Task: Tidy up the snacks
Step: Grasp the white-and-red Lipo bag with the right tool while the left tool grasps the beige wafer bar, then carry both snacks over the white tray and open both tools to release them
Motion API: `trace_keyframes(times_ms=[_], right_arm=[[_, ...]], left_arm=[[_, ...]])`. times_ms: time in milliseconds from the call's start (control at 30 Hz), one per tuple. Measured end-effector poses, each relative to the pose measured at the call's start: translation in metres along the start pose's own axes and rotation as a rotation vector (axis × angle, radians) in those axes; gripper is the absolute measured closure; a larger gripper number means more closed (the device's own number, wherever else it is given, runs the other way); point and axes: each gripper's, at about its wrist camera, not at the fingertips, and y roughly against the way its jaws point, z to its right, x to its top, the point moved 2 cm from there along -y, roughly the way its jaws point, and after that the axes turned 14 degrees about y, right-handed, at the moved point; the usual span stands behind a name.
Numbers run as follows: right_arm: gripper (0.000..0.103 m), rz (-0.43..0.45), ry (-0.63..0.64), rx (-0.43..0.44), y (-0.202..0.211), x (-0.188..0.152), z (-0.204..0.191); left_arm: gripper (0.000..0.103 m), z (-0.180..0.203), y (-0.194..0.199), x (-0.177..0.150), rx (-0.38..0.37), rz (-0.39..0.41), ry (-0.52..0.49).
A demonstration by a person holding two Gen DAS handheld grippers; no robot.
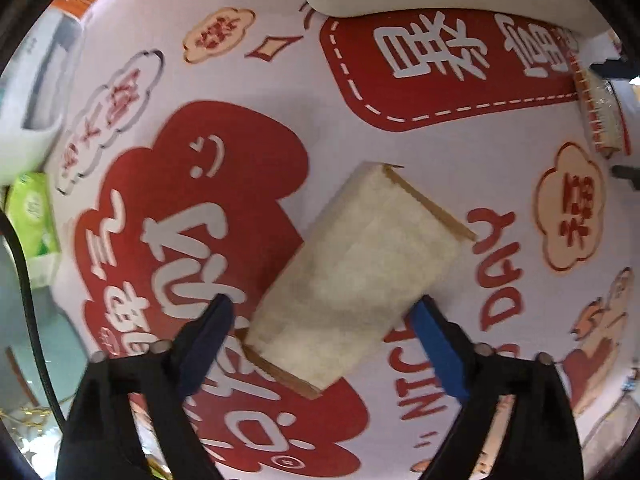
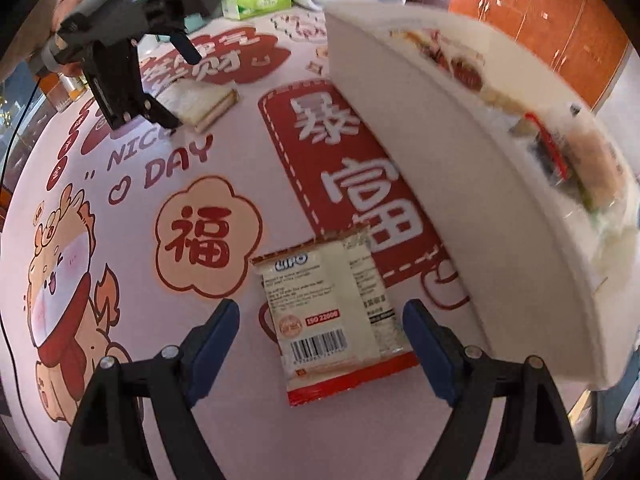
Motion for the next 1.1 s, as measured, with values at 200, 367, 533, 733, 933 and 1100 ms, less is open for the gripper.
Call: trace_keyframes(times_ms=[200,367,533,733,933,1100], right_arm=[[0.019,-0.012,-0.023,0.015,-0.006,0.001,0.003],[0.055,0.019,0.011,-0.004,-0.001,0.003,0.000],[0.057,0.030,0.018,0.022,0.001,0.003,0.002],[0.057,0.048,0.054,0.059,0.012,0.006,0.003],[0.057,0.087,0.103,0.091,0.034,0.010,0.003],[0.057,0.117,0.148,0.109,0.051,0.016,0.008]], left_arm=[[0.047,0.006,0.003,0.000,-0.018,-0.024,-0.019],[0.048,0.019,0.009,-0.012,-0.029,0.052,0.102],[0.048,0.043,0.017,-0.034,0.054,0.154,0.354],[0.048,0.092,0.018,-0.056,0.042,0.105,0.588],[0.048,0.138,0.036,-0.062,0.039,0.141,0.763],[0.048,0.163,0.074,-0.068,0.040,0.192,0.922]])
